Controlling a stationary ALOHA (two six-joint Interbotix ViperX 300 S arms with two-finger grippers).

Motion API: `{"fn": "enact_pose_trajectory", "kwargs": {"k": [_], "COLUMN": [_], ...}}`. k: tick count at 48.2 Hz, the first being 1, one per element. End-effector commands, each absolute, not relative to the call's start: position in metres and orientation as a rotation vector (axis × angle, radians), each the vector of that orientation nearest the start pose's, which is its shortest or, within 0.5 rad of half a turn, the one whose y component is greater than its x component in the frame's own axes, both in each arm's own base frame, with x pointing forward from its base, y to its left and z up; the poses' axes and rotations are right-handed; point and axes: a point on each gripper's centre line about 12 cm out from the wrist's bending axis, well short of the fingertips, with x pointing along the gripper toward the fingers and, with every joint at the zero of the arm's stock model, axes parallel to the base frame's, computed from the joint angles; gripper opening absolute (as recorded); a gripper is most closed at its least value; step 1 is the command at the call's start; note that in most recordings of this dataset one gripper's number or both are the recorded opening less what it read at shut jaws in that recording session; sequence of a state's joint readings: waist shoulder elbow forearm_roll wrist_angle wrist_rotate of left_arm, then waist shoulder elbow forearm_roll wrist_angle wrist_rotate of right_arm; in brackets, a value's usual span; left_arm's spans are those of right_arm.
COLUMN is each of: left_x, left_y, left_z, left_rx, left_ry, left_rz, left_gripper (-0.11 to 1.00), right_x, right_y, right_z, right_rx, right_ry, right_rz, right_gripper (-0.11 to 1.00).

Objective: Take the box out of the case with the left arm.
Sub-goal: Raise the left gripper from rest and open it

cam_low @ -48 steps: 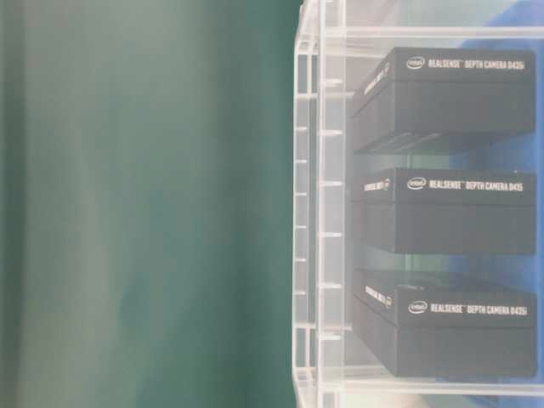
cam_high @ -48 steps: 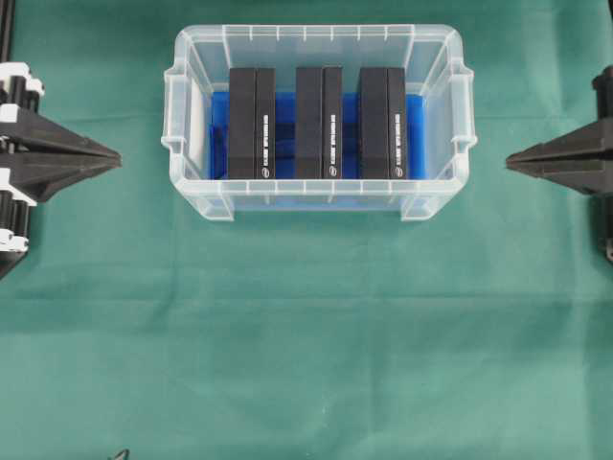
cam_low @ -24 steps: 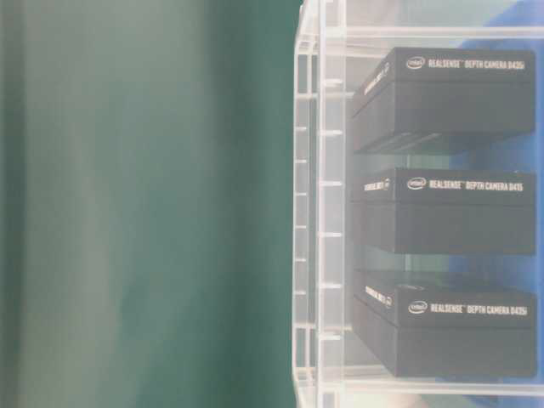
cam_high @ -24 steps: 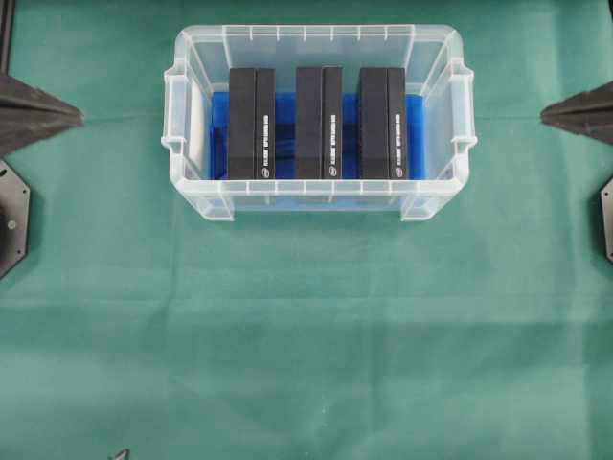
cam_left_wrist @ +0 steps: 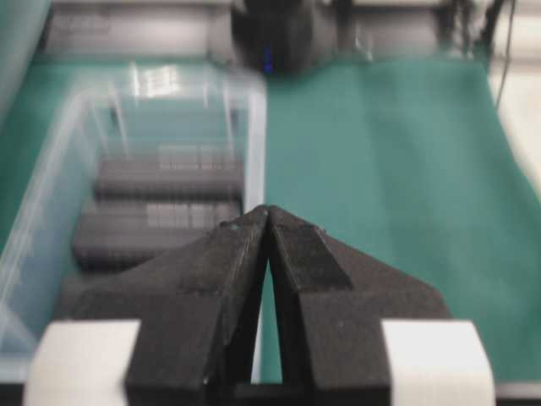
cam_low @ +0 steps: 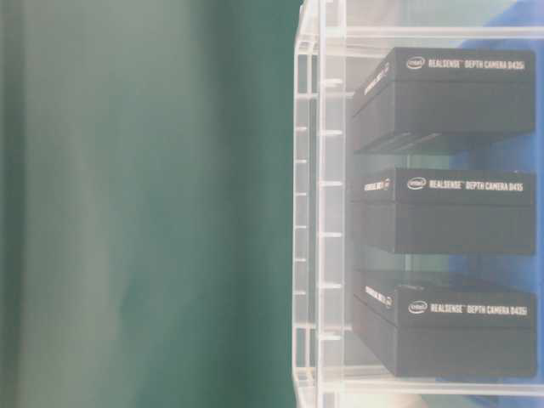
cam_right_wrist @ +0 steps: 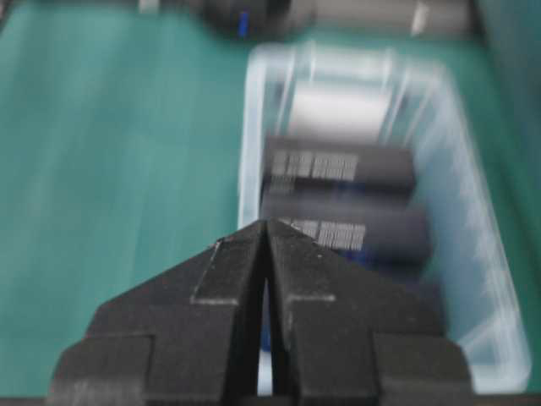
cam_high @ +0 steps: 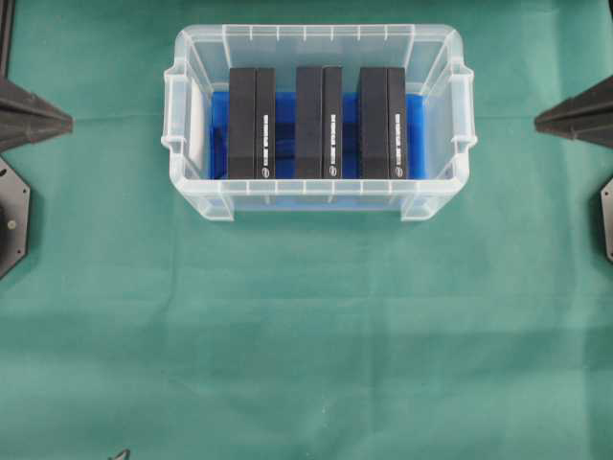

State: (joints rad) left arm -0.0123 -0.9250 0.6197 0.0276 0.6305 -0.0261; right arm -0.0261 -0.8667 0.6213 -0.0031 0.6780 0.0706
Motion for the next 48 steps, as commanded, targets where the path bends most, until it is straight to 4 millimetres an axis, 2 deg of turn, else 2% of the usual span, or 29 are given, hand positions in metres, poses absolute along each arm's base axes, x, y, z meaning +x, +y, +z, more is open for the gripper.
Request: {"fn": "enact_pose_trajectory", "kwargs": {"k": [1,14,21,28,38,44,48], "left_x": [0.195,0.196,0.192,0.188,0.186,0.188,0.189], "left_y": [-0.002,-0.002,-0.002,-0.001,-0.002,-0.001,-0.002], "left_z": [0.408,0.377,0.365,0.364,0.364,0.363,0.363], "left_rx": [-0.005,-0.166,-0.227,-0.229,-0.249,-0.37,-0.511], "left_ry": [0.46,0.939,1.102,1.118,1.123,1.121,1.105], "left_rz": [-0.002,0.096,0.157,0.163,0.175,0.256,0.348], "left_gripper": [0.0,0.0,0.0,0.0,0.0,0.0,0.0], "right_x": [0.207,0.195,0.186,0.177,0.176,0.176,0.176], "right_y": [-0.006,-0.007,-0.007,-0.008,-0.009,-0.009,-0.009], "right_z": [0.391,0.366,0.352,0.345,0.347,0.348,0.347], "right_rx": [0.09,0.124,0.13,0.124,0.116,0.119,0.119], "right_ry": [0.547,0.975,1.173,1.302,1.305,1.306,1.308], "right_rz": [-0.055,-0.096,-0.121,-0.138,-0.151,-0.153,-0.153], "right_gripper": [0.02,0.02,0.02,0.02,0.02,0.02,0.02]}}
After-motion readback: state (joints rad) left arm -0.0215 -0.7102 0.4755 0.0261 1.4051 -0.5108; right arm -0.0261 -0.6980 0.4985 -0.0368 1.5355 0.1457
